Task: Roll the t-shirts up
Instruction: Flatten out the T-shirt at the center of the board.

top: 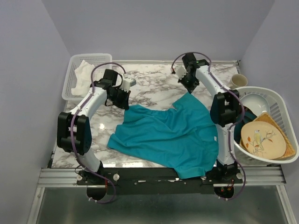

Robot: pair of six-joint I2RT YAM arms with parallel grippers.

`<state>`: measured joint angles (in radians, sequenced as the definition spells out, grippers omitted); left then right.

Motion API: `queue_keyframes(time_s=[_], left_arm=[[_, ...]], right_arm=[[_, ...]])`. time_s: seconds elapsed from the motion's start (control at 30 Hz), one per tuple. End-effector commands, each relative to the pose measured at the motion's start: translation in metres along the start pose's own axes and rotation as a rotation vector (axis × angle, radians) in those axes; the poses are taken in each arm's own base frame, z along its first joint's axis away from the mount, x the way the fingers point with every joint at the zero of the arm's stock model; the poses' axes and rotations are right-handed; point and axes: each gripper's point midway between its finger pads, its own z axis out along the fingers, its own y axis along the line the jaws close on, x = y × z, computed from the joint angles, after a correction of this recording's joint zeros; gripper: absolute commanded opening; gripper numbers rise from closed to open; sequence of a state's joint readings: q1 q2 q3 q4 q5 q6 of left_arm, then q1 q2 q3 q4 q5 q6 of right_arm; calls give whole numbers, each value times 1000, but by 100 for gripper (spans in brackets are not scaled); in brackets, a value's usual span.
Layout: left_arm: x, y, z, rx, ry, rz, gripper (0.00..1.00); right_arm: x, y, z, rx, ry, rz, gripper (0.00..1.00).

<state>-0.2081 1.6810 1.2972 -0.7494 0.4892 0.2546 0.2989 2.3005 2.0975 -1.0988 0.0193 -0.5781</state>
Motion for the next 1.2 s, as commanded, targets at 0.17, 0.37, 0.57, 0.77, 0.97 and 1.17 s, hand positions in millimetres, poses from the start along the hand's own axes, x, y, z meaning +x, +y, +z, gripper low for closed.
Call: queue_keyframes(time_s=[0.17,0.37,0.57,0.77,0.97,1.17], left_arm=[[1,-4,-66,-31,-47,-11,0],[46,-16,-67,-4,62,-16,0],[102,-11,-80,-37,188,28,0],[94,-6,-72,-47,152,2,0],[68,14,-64,-80,89,-19,0],[57,24,-63,-82,79,-13,0]], right_arm=[[11,80,-27,-250,-38,59,0],[11,88,-27,-235,-21,124,34],[16,83,12,-244,67,74,33],[54,90,30,-236,226,-19,25],[93,148,11,-373,341,-77,20],[71,162,-36,-415,223,-33,19]])
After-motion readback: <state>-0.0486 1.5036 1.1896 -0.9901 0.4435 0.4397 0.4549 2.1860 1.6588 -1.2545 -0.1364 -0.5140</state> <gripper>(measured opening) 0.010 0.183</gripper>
